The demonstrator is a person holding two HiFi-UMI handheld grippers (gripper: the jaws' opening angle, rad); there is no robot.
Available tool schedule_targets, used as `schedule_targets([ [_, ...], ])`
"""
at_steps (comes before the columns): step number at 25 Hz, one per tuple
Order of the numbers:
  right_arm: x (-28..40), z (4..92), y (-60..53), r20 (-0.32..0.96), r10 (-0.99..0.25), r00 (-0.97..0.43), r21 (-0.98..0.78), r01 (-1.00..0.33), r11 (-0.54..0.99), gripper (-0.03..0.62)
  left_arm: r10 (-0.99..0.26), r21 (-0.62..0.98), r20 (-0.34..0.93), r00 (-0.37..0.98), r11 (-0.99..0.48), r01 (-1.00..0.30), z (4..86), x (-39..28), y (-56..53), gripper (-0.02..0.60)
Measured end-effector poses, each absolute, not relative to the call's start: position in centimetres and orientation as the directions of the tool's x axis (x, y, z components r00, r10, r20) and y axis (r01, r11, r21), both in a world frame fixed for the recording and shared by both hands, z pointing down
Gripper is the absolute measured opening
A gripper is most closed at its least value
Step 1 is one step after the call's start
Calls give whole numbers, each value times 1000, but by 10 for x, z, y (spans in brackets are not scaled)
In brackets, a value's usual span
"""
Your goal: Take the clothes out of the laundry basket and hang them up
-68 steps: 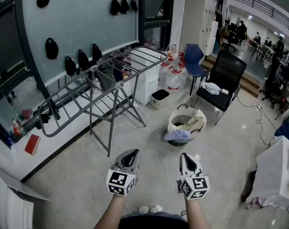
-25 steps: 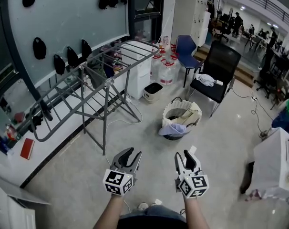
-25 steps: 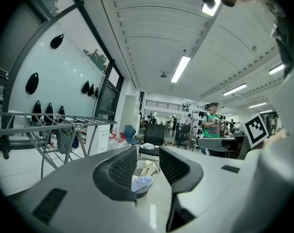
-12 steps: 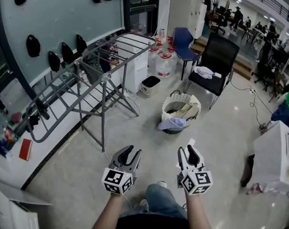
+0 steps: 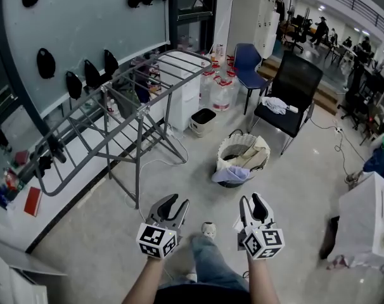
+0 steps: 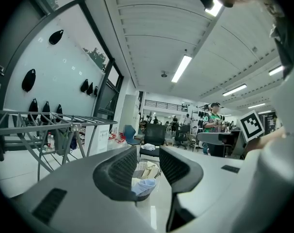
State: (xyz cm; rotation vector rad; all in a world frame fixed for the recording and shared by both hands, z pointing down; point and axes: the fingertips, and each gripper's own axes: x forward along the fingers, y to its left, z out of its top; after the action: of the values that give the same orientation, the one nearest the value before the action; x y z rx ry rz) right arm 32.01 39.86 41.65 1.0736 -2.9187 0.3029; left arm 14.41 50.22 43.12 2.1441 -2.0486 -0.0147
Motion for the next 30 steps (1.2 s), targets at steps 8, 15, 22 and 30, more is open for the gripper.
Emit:
schedule_targets([
  [8,285,424,340,85,-602,-794,-173,-606,776,138,-993,133,119,-6,22,-991,435,108,452,141],
  [15,251,438,256,106,-594,-797,-197,-602,774,137,-987,137,152,-44,65,-988,451,77,377,141],
  [22,209,459,151,141,-581,-802,-231,-597,768,137,-982,130,183,-53,77,-989,461,41,279,143],
  [30,175,458,20,156,-588,-794,-227,-608,761,137,-982,147,184,-40,68,-987,461,4,146,143],
])
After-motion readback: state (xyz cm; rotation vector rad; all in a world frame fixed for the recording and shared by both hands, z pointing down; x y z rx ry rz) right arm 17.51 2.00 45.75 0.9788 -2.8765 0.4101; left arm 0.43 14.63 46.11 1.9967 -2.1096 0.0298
